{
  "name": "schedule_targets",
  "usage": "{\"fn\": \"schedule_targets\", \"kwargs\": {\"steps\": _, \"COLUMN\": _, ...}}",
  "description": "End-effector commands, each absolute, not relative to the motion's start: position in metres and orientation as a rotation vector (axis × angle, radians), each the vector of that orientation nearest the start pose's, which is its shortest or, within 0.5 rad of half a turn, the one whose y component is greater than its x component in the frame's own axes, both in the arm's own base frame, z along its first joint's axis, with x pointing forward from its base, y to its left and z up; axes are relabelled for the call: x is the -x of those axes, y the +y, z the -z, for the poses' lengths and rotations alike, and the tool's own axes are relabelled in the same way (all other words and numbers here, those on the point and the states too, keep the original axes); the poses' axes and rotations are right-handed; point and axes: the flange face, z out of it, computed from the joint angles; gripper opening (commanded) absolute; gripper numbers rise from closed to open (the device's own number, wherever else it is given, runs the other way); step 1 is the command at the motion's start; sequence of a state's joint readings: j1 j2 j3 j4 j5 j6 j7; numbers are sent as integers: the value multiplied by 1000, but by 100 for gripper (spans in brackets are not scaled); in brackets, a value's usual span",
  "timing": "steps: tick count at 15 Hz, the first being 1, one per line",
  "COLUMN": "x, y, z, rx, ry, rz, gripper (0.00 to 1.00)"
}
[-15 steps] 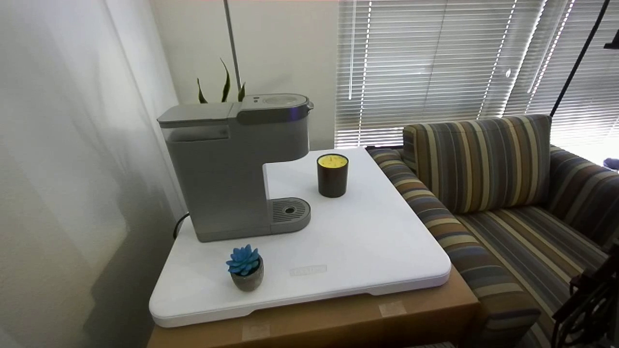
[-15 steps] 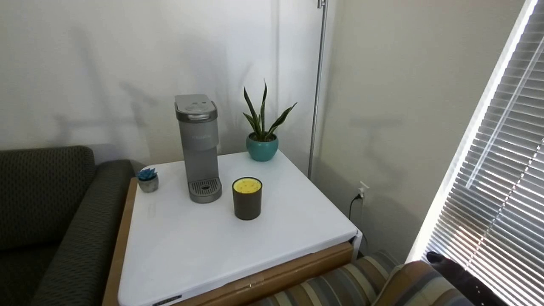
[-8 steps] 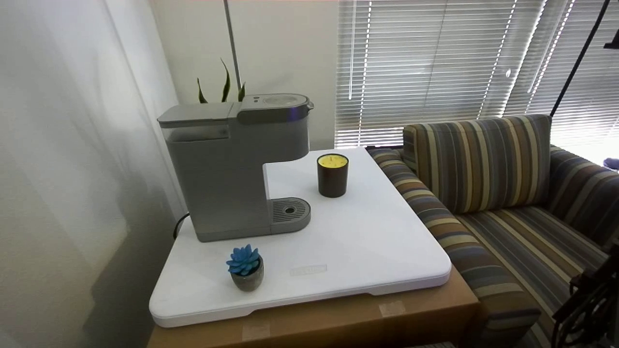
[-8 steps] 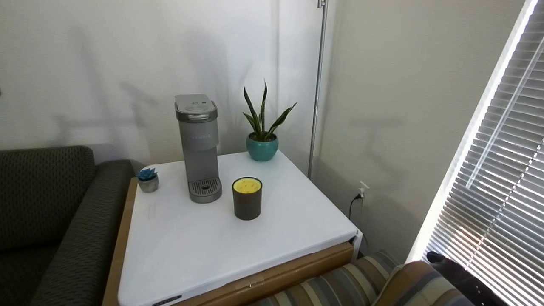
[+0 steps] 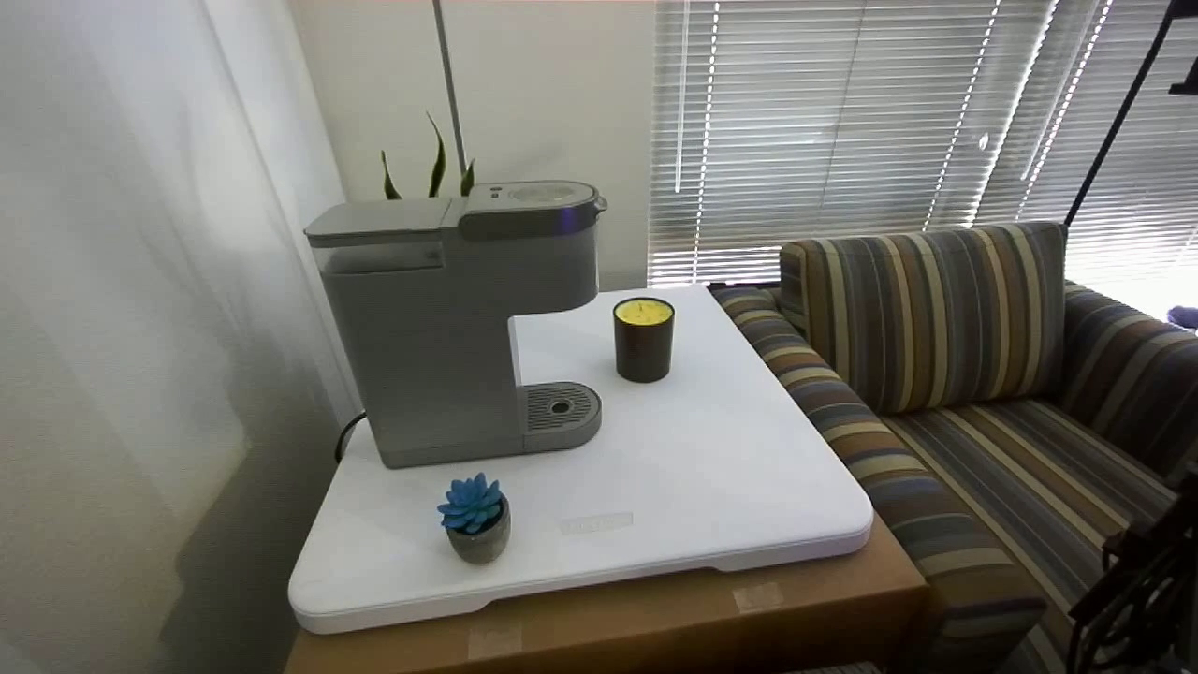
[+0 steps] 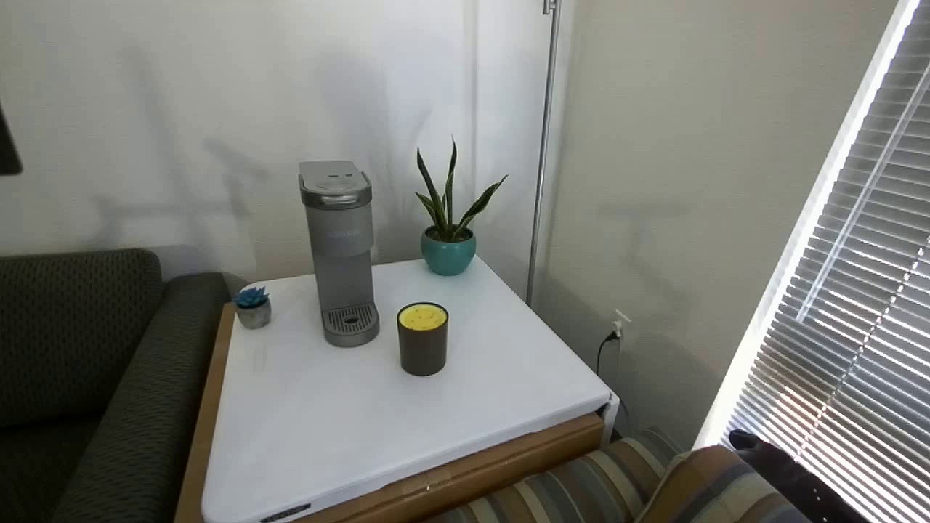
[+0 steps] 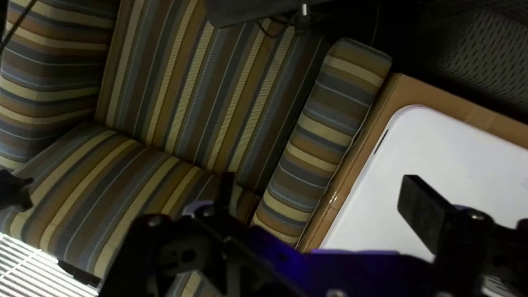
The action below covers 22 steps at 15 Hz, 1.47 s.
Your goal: Open the coffee maker
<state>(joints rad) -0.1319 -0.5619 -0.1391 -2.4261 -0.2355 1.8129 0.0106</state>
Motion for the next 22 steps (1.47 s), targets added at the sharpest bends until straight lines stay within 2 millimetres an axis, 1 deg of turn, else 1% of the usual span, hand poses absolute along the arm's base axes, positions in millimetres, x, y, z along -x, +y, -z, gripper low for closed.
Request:
{"fn": "schedule_targets", "kwargs": {"steps": 1, "x": -381, "y": -73, "z": -467, "rx": 3255, "ry": 165, "rz": -153, "gripper": 100}}
{"fn": "schedule_targets", "kwargs": {"steps": 2, "x": -388, "y": -59, "z": -458, "rx": 3248, "ry": 103, "rz": -154, "gripper": 100}}
{"fn": "schedule_targets", "kwargs": {"steps": 4, "x": -402, "y": -38, "z": -439, "rx": 3238, "ry": -22, "rz": -161, "gripper": 100}}
{"fn": "schedule_targets", "kwargs": {"steps": 5, "x": -387, "y": -46, "z": -460, "rx": 3257, "ry": 62, "rz": -142, "gripper": 100}}
{"fn": "schedule_targets", "kwargs": {"steps": 6, "x": -391, "y": -39, "z": -453, "rx": 3259, "ry": 44, "rz": -158, "gripper": 100}}
{"fn": "schedule_targets", "kwargs": {"steps": 8, "x": -391, "y": -39, "z": -454, "rx": 3261, "ry": 50, "rz": -156, "gripper": 100}}
{"fn": "schedule_targets", "kwargs": {"steps": 9, "x": -389, "y": -38, "z": -460, "rx": 3232, "ry": 130, "rz": -94, "gripper": 100}}
{"fn": "schedule_targets", "kwargs": {"steps": 10, "x": -393, "y": -34, "z": -462, "rx": 3179, "ry": 259, "rz": -31, "gripper": 100}}
{"fn": "schedule_targets", "kwargs": {"steps": 12, "x": -408, "y": -17, "z": -453, "rx": 3097, "ry": 409, "rz": -31, "gripper": 100}}
{"fn": "schedule_targets", "kwargs": {"steps": 15, "x": -424, "y": 5, "z": -441, "rx": 2961, "ry": 633, "rz": 46, "gripper": 100}}
{"fn": "schedule_targets", "kwargs": {"steps": 16, "x": -427, "y": 8, "z": -435, "rx": 2912, "ry": 677, "rz": 84, "gripper": 100}}
{"fn": "schedule_targets", "kwargs": {"steps": 17, "x": -418, "y": 4, "z": -451, "rx": 2981, "ry": 585, "rz": 58, "gripper": 100}}
{"fn": "schedule_targets", "kwargs": {"steps": 19, "x": -421, "y": 9, "z": -446, "rx": 2978, "ry": 589, "rz": 58, "gripper": 100}}
{"fn": "schedule_targets", "kwargs": {"steps": 21, "x": -420, "y": 8, "z": -449, "rx": 2976, "ry": 590, "rz": 66, "gripper": 100}}
{"fn": "schedule_targets", "kwargs": {"steps": 22, "x": -423, "y": 5, "z": -451, "rx": 2945, "ry": 677, "rz": 139, "gripper": 100}}
